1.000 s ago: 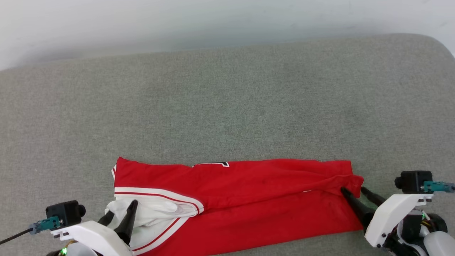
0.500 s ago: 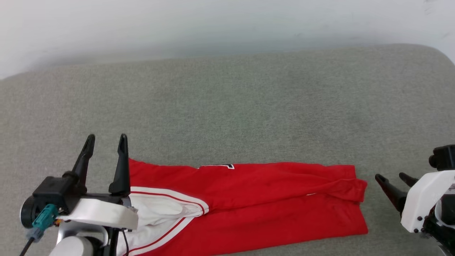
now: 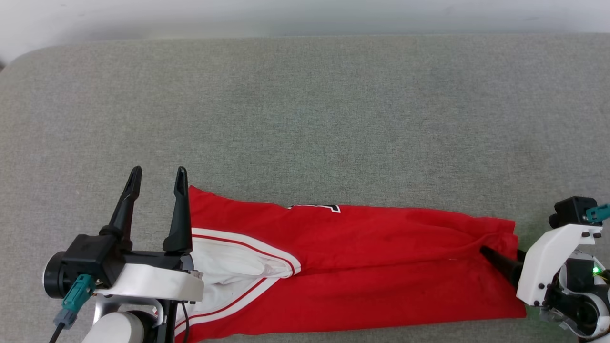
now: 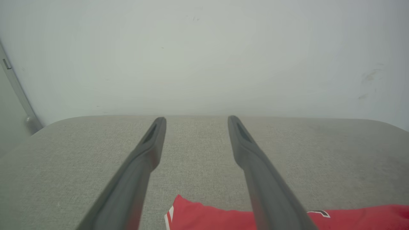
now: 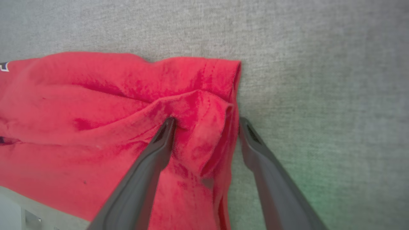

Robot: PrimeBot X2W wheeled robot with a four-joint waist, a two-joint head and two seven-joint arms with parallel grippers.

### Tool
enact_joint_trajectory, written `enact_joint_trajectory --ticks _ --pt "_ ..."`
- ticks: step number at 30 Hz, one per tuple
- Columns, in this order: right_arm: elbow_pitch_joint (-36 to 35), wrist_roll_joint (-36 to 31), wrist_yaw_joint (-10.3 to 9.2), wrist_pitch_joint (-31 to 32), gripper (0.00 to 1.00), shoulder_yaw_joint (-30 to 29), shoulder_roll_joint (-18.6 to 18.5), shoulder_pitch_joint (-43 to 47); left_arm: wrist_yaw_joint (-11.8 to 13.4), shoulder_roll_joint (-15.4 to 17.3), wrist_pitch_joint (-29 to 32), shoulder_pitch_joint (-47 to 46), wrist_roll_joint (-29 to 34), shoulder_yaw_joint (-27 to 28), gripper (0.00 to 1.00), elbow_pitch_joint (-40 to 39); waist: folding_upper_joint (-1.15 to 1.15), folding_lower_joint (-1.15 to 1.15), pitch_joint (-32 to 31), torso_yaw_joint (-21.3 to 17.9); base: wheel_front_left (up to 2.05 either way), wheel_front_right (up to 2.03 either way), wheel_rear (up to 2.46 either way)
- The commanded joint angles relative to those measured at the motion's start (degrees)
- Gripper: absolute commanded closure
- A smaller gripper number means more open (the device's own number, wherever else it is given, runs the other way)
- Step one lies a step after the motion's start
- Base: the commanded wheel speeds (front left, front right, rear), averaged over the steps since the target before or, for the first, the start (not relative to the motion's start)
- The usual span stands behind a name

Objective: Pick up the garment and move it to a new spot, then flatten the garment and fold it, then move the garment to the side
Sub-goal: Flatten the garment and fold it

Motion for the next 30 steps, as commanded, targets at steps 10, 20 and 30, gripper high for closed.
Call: enact_joint_trajectory --ticks 10,20,30 --pt "2.71 2.53 0.00 0.08 1.00 4.42 -0.50 -1.78 0.05 -0.39 -0.31 1.27 0.65 -0.38 0.00 2.11 0.00 0.00 -3.35 -0.92 0.00 0.00 0.00" --pt "1.46 2.18 -0.02 -2.29 1.00 1.78 -5.13 -2.35 1.68 0.42 0.90 3.67 0.86 -0.28 0.00 1.53 0.00 0.00 -7.15 -2.63 0.00 0.00 0.00" --pt "0.38 0.64 -0.02 1.14 1.00 -12.25 -6.51 1.72 2.03 0.50 1.19 4.55 0.47 -0.73 0.00 0.67 0.00 0.00 -8.40 -3.87 0.00 0.00 0.00"
